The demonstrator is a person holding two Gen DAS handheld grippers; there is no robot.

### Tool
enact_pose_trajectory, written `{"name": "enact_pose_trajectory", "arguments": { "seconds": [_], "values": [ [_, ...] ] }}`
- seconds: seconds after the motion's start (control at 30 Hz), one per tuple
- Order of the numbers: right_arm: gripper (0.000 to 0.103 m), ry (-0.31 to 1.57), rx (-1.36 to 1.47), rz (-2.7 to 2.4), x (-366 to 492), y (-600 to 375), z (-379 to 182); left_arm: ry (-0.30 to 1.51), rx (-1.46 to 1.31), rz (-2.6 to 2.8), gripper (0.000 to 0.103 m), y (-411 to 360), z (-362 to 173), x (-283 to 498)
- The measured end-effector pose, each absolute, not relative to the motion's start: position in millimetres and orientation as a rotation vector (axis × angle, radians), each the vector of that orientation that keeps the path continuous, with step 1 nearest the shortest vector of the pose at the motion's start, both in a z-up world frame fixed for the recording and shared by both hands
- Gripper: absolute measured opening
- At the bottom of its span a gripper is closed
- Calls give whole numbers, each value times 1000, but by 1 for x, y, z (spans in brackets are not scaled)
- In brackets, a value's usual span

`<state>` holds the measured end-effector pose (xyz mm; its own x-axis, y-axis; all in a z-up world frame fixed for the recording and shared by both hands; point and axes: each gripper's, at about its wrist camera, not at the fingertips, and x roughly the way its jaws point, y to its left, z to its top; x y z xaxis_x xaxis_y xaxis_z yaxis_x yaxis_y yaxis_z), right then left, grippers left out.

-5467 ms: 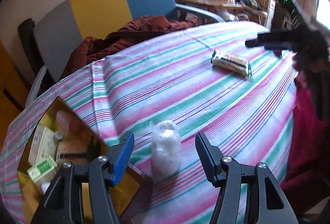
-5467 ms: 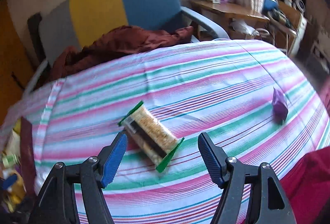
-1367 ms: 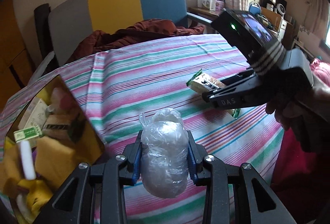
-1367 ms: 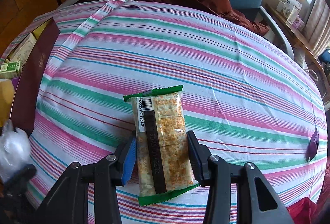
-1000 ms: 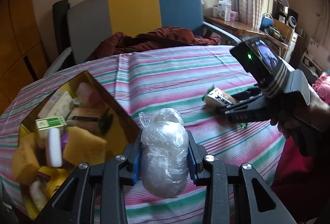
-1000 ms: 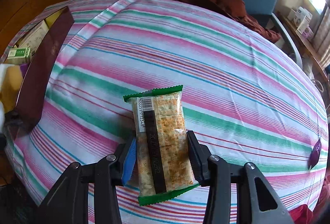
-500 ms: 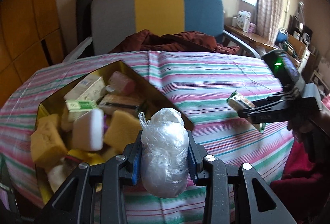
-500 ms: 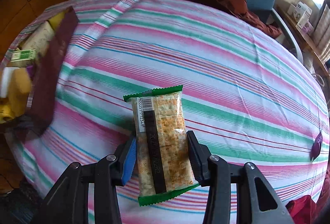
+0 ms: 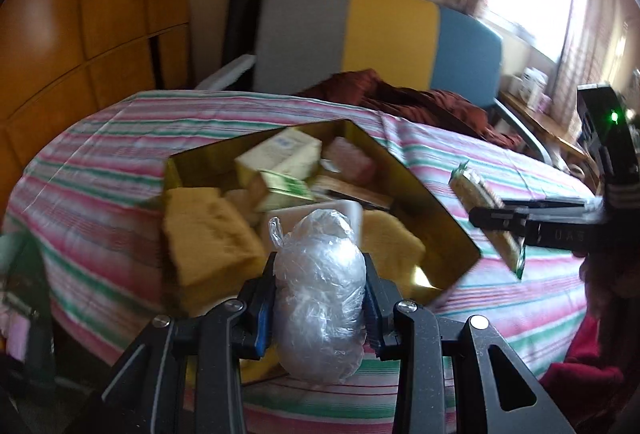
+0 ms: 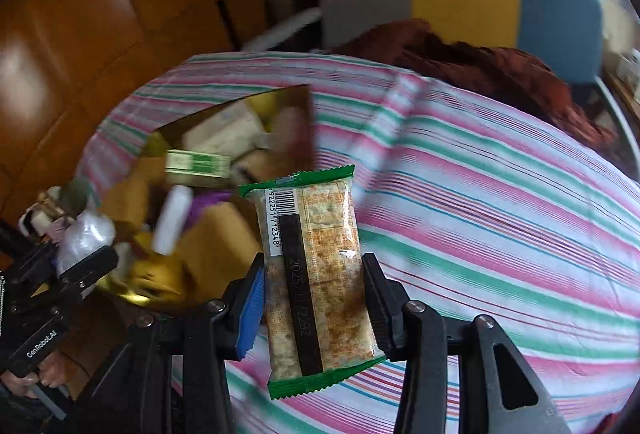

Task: Organize objects
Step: 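Drop the wrapped item into the tray with the left gripper while the right drops the cracker packet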

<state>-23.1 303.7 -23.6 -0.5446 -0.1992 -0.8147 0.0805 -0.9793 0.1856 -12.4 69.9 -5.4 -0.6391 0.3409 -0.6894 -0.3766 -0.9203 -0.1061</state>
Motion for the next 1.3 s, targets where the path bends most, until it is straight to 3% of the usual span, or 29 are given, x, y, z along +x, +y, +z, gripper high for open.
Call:
{"name": "enact_pose_trajectory", "arguments": {
  "seconds": [0.6, 0.87, 1.17, 1.3],
  "values": [
    [46, -52, 1484, -2574, -98, 255, -36, 115, -1048, 2611, 37, 69, -4, -40],
    [47, -149, 1567, -2551, -121, 262, -62, 136, -1072, 2595, 37, 79, -10, -49],
    [48, -292, 1484, -2583, -88, 284, -50, 128, -1119, 2553, 37, 91, -19, -65],
    [49, -272, 1432, -2649, -73, 288, -37, 92, -1116, 2540, 37, 97, -14, -79]
  ]
}}
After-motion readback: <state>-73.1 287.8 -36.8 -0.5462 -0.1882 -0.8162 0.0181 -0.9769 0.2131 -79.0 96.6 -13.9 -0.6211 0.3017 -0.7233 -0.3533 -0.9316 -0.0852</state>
